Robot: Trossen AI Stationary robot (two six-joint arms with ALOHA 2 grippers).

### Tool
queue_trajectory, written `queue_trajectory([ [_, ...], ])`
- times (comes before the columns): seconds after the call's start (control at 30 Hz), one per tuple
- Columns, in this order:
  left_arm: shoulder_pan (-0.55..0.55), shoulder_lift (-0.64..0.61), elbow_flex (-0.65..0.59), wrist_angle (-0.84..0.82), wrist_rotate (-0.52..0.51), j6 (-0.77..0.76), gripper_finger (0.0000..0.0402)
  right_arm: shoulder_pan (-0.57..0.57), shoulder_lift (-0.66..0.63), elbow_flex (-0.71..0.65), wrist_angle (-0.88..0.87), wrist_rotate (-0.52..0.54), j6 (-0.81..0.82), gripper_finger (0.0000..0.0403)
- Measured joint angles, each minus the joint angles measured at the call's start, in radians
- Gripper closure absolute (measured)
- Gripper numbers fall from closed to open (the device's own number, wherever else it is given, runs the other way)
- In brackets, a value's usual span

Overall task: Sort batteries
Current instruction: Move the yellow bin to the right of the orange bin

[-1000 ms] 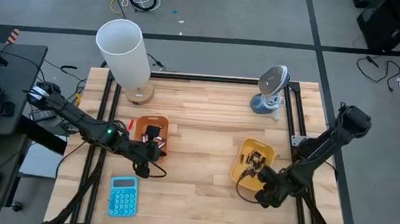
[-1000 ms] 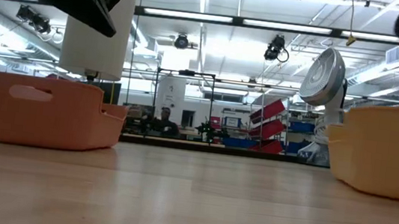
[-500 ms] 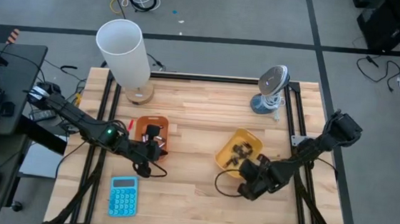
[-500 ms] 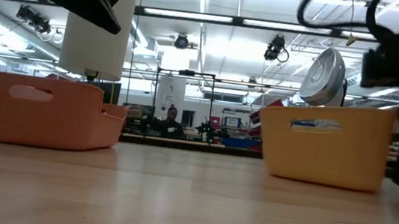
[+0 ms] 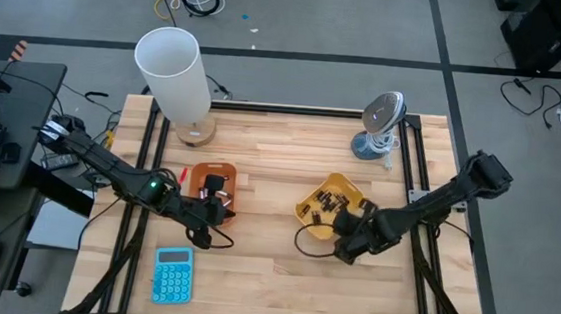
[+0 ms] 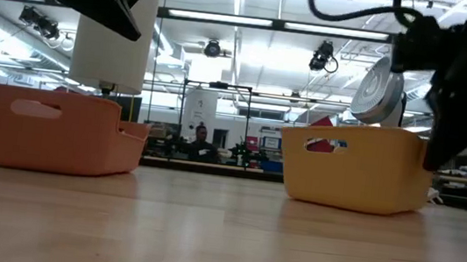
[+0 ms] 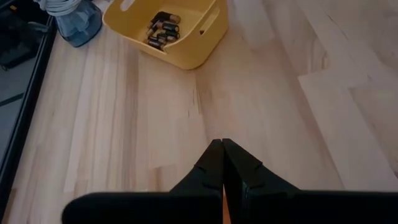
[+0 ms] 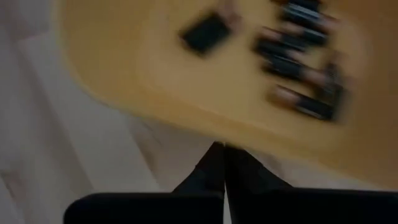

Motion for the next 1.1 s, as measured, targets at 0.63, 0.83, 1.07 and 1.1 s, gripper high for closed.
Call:
queue_trajectory([
  [0.63, 0.000, 0.000, 0.000, 0.191, -0.032, 0.156, 0.0402, -0.188, -0.275, 0.027, -0.514, 0.250, 0.052, 0.0403],
  [0.83, 0.000, 0.000, 0.000, 0.193, -0.048, 0.153, 0.0402, -0.304, -0.278, -0.079, -0.385, 0.146, -0.025, 0.0403],
  [1.07, 0.000, 0.000, 0.000, 0.192, -0.047, 0.137, 0.0402, -0.338, -0.314, -0.145, -0.194, 0.118, -0.094, 0.0403],
  [1.1, 0.000, 0.000, 0.000, 0.192, -0.047, 0.135, 0.0402, -0.340, -0.315, -0.159, -0.169, 0.108, -0.101, 0.0403],
])
